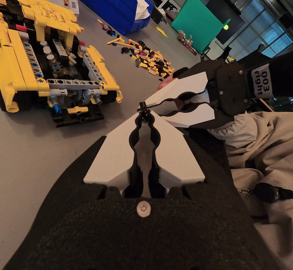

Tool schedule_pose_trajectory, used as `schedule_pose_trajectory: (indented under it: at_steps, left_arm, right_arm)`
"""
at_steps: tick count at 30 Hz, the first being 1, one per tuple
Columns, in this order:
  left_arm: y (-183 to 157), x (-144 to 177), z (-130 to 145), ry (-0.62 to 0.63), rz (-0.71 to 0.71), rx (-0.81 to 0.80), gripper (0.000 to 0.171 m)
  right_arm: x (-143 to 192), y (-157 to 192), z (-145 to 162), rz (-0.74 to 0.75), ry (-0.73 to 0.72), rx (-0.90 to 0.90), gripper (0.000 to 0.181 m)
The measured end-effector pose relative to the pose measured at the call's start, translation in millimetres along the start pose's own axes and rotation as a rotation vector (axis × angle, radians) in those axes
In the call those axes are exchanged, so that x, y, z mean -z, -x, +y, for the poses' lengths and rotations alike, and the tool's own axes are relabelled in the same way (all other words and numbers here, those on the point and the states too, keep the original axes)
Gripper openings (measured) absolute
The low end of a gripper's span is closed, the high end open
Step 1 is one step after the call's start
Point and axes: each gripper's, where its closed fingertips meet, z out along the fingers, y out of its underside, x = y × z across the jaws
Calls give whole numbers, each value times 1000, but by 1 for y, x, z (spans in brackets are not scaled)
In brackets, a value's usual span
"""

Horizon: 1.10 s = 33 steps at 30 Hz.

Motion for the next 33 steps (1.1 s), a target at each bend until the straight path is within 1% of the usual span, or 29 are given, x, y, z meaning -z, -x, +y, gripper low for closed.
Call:
schedule_pose_trajectory:
  at_steps: [2,6,9,12,15,16,18,21,24,26,27,29,31,33]
  left_arm:
    - [-1,1,0,1,23,15,5]
    - [-1,0,3,20,30,16,5]
    - [1,-1,5,28,51,53,5]
    - [0,0,4,25,58,45,5]
    - [-5,3,-8,-44,60,40,4]
    - [-6,4,-12,-58,48,18,4]
    - [-6,3,-12,-52,3,-27,4]
    - [-4,5,-18,-104,7,21,3]
    - [-2,7,-23,-132,14,49,2]
    - [4,10,-29,-177,-2,85,0]
    - [5,10,-29,-176,1,87,0]
    - [3,10,-30,-178,-25,41,0]
    - [5,10,-29,-181,-37,52,0]
    - [6,11,-33,-212,-70,32,0]
  right_arm:
    - [0,-3,-1,37,-13,37,6]
    - [-2,-3,2,107,15,146,4]
    - [-3,0,4,84,27,92,5]
    - [-3,1,4,53,39,54,2]
    - [2,-7,-4,39,-8,-37,2]
    - [4,-9,-6,50,-23,-34,2]
    - [3,-9,-3,57,-1,-21,2]
    - [3,-13,-8,74,-12,-18,2]
    - [3,-16,-8,64,-18,-78,2]
    - [2,-16,-9,70,-16,-74,1]
    - [1,-16,-10,65,-16,-91,1]
    - [2,-16,-10,45,-18,-114,1]
    - [0,-13,-9,18,-32,-156,1]
    - [0,-17,-11,38,-25,-149,1]
